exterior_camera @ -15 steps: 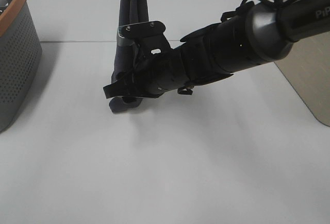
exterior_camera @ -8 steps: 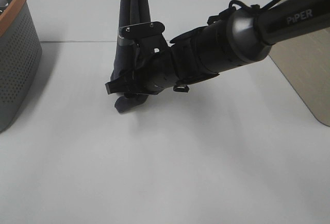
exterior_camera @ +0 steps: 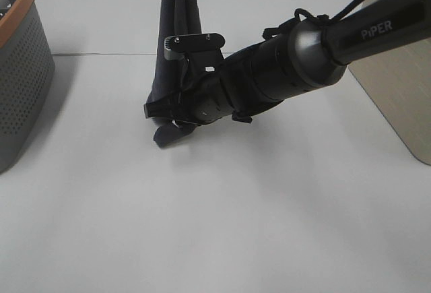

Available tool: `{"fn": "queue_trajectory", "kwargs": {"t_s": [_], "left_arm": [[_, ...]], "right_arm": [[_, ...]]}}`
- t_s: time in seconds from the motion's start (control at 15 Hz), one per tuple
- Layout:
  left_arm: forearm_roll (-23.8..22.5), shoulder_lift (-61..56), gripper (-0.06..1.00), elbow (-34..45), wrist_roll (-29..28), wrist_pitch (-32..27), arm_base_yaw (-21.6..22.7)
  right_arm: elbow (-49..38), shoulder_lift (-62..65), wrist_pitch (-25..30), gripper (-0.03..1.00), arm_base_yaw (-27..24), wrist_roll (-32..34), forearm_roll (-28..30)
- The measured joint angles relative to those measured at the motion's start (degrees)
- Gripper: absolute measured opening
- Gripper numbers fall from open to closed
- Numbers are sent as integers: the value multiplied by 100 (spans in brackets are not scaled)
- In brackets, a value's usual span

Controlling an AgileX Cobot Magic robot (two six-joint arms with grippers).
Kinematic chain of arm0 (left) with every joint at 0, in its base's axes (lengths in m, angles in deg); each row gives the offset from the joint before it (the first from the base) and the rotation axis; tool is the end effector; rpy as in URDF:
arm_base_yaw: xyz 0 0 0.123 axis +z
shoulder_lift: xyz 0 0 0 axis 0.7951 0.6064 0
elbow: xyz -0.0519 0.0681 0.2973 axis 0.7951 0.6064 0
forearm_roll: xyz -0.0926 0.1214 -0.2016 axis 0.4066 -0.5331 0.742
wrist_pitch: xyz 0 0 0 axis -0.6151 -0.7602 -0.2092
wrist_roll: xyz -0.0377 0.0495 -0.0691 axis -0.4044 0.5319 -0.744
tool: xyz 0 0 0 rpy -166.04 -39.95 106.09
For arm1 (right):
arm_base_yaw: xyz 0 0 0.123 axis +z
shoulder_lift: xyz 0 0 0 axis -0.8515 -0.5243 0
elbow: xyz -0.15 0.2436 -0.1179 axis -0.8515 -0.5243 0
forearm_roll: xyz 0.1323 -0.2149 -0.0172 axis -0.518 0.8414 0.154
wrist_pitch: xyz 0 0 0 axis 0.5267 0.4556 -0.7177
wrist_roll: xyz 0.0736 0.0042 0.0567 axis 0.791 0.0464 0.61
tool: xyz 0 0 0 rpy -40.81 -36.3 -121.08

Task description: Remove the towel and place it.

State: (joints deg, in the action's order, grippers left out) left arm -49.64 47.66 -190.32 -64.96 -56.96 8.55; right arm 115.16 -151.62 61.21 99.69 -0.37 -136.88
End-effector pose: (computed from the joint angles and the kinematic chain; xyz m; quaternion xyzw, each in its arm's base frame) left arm 0.3642 -0.2965 0.3982 0.1576 0.8807 -0.0068 0.4465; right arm 0.3531 0.2832 0.1343 -0.1564 0.9071 0.0926 0.3798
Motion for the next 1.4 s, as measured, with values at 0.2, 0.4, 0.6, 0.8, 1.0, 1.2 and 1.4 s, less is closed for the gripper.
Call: {"fn": "queue_trajectory", "kwargs": {"t_s": [0.2, 0.4, 0.6, 0.8, 1.0, 1.2, 1.4], "left_arm": [[11, 0, 0, 0, 0, 0, 0], [46, 0, 0, 0, -11, 0, 0], [29, 0, 0, 0, -11, 52, 0], [-132, 0, 0, 0, 6, 115, 69], [149, -52, 0, -92, 74, 189, 584], [1026, -350, 0, -138, 223, 613, 1226], [1788, -453, 0, -172, 642, 865, 1656]], "right_arm": [[0, 0, -189, 37, 0, 1599, 1461], [0, 0, -235, 14, 0, 2796, 2538], [0, 0, -40, 2, 0, 2893, 2618], [-138, 206, 407, 2, 0, 2876, 2641], [-814, 997, 625, 2, 0, 2710, 2756], [-1077, 1776, 1272, 2, -229, 2636, 2830], [-1066, 2785, 3209, 2, -1301, 2567, 3426]]}}
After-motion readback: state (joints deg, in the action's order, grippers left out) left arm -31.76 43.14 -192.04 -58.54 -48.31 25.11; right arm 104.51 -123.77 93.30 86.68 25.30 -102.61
